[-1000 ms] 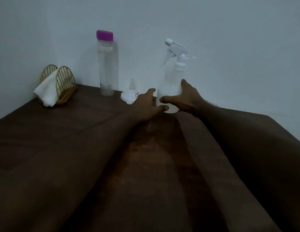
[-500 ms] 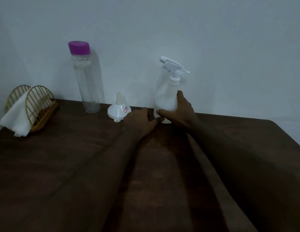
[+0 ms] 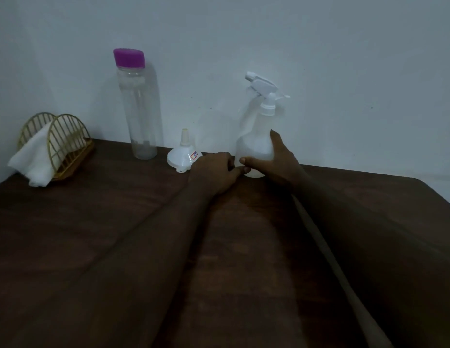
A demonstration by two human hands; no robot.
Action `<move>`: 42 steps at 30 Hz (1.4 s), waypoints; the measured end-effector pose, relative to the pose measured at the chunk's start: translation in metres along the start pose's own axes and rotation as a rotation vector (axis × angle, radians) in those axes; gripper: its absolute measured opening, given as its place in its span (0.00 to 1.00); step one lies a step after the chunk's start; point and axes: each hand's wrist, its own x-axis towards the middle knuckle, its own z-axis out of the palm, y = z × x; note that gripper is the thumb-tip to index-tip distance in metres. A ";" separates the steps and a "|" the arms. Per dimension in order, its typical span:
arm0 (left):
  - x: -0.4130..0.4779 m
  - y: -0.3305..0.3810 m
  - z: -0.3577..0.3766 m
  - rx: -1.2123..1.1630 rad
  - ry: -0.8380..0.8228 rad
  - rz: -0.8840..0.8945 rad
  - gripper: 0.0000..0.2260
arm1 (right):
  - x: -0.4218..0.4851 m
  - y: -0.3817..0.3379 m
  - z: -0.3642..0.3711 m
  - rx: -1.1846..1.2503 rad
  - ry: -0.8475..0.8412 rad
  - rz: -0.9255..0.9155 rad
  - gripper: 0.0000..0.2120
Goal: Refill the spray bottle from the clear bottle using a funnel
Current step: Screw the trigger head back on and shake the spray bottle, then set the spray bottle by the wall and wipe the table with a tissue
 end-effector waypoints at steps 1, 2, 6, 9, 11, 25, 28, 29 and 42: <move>-0.001 0.000 0.000 0.003 0.004 -0.005 0.22 | -0.001 0.001 0.000 0.010 -0.003 0.018 0.44; -0.002 0.000 -0.001 0.004 -0.004 -0.011 0.22 | -0.003 0.001 0.000 0.023 -0.001 0.041 0.44; 0.000 -0.001 -0.004 -0.072 -0.050 -0.037 0.20 | -0.010 -0.007 0.009 0.074 0.011 0.114 0.42; 0.002 -0.003 -0.007 -0.180 -0.031 -0.084 0.18 | -0.010 -0.015 0.018 0.078 -0.006 0.109 0.42; 0.004 -0.004 -0.009 -0.236 -0.023 -0.108 0.16 | -0.007 -0.015 0.023 0.053 -0.022 0.078 0.43; -0.009 -0.011 -0.031 -0.509 -0.215 -0.287 0.24 | -0.031 -0.028 0.006 -0.087 -0.059 0.352 0.45; -0.028 -0.015 -0.045 -0.409 -0.194 -0.245 0.26 | -0.052 -0.036 0.003 -0.242 -0.106 0.344 0.28; -0.038 -0.014 -0.049 -0.442 -0.193 -0.236 0.26 | -0.062 -0.041 0.006 -0.323 -0.120 0.315 0.24; -0.147 -0.046 -0.104 -0.368 -0.014 -0.067 0.28 | -0.138 -0.080 0.009 -0.318 -0.282 0.112 0.16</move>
